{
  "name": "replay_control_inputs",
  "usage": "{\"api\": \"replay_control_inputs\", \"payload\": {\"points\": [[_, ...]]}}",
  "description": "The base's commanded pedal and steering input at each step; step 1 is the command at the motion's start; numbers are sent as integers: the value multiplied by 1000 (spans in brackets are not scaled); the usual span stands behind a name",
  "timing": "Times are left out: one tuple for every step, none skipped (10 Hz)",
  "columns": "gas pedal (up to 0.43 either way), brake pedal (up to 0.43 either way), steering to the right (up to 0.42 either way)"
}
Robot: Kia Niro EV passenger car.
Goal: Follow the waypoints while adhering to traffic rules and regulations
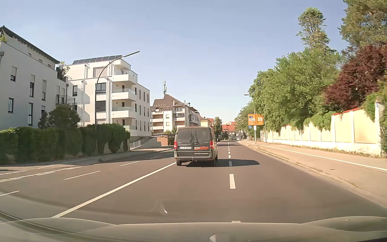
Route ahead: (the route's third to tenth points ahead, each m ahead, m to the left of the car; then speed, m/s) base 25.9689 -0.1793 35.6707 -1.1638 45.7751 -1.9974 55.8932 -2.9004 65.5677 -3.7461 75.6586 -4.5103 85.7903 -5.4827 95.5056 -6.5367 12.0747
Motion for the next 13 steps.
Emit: {"api": "replay_control_inputs", "payload": {"points": [[67, 0, 3], [59, 0, 6], [20, 0, 11], [0, 0, 14], [0, 0, 16], [0, 0, 18], [0, 0, 19], [0, 0, 19], [20, 0, 19], [20, 0, 18], [20, 0, 18], [28, 0, 16], [39, 0, 13]]}}
